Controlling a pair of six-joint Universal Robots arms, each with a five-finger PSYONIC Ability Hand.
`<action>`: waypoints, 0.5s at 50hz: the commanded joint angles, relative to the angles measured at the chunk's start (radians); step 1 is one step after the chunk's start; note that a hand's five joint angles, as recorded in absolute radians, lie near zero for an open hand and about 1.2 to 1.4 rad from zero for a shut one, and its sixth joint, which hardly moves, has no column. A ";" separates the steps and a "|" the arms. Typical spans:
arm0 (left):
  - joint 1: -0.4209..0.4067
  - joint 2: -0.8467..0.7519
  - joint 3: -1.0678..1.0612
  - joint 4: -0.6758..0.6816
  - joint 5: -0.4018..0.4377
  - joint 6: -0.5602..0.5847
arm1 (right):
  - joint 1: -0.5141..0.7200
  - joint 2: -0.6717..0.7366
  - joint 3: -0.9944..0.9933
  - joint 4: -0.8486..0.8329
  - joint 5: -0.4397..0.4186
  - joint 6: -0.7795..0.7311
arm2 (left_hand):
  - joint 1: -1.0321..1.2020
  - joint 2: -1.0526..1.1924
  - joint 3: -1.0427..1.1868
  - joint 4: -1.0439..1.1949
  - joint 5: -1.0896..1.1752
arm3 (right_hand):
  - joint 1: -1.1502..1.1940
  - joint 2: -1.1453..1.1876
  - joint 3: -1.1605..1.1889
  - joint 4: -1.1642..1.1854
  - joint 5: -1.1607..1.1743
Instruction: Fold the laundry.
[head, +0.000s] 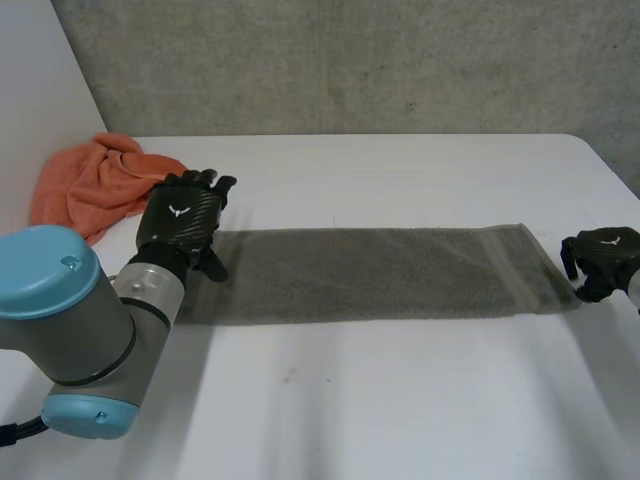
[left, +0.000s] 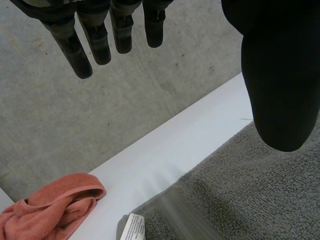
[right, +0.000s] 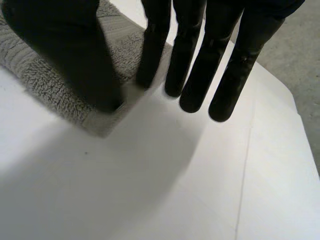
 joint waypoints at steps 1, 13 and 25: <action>-0.002 0.003 -0.002 -0.003 -0.001 0.000 | -0.006 -0.016 0.044 -0.006 -0.062 -0.030 | -0.013 -0.029 -0.036 -0.029 -0.046 | -0.318 -0.495 -0.510 -0.539 -0.515; 0.006 0.002 -0.002 -0.004 0.000 0.000 | 0.000 0.036 0.037 -0.009 -0.102 -0.037 | -0.013 -0.029 -0.036 -0.029 -0.046 | -0.362 -0.539 -0.554 -0.583 -0.559; 0.004 -0.006 0.000 -0.003 0.000 0.000 | 0.000 0.088 -0.006 -0.030 -0.101 -0.037 | -0.013 -0.029 -0.036 -0.029 -0.046 | -0.092 -0.269 -0.284 -0.313 -0.289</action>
